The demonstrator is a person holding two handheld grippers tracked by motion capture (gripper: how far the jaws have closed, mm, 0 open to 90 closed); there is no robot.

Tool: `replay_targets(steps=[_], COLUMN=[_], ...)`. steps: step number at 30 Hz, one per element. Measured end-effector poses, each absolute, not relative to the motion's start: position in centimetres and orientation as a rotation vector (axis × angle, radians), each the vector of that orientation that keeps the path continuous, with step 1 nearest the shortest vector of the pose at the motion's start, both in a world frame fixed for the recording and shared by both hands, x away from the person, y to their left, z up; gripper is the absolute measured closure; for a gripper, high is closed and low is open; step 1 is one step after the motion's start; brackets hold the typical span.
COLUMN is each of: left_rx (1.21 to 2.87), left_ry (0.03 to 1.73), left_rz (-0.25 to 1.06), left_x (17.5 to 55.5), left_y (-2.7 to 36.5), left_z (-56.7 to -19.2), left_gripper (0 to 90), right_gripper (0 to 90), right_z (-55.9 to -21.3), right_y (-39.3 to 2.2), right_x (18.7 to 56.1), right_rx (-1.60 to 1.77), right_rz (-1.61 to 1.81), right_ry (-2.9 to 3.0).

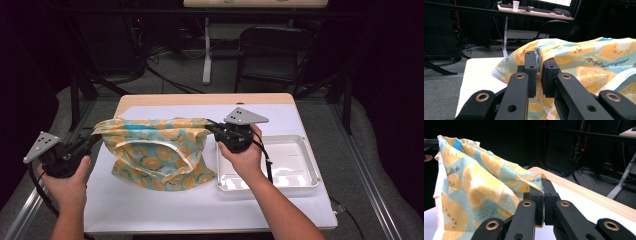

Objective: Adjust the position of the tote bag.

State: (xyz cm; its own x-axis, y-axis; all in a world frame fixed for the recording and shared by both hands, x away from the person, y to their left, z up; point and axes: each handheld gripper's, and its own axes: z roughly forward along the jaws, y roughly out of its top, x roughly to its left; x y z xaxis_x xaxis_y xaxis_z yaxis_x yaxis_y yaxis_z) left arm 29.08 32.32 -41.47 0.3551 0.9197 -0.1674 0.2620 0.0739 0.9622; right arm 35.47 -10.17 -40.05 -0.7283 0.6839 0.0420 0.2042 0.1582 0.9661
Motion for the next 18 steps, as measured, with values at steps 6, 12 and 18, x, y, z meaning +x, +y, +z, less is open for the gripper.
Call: replay_targets(steps=[6,12,18], left_rx=[1.458,1.476,1.483], left_ry=[1.15,1.149,1.145], left_rz=[0.702,0.703,0.704], left_x=[29.1,28.9,28.6], left_y=[32.3,32.1,32.1], left_z=[-41.9,-42.2,-42.6], left_gripper=[83.4,83.9,83.8], right_gripper=[87.4,87.4,84.0], right_z=[-40.5,-40.9,-41.1], right_y=[-10.1,-10.1,-10.3], right_x=[35.5,35.4,34.8], right_rx=[0.851,0.851,0.85], right_rz=[1.575,1.574,1.589], right_ry=[2.048,2.061,2.06])
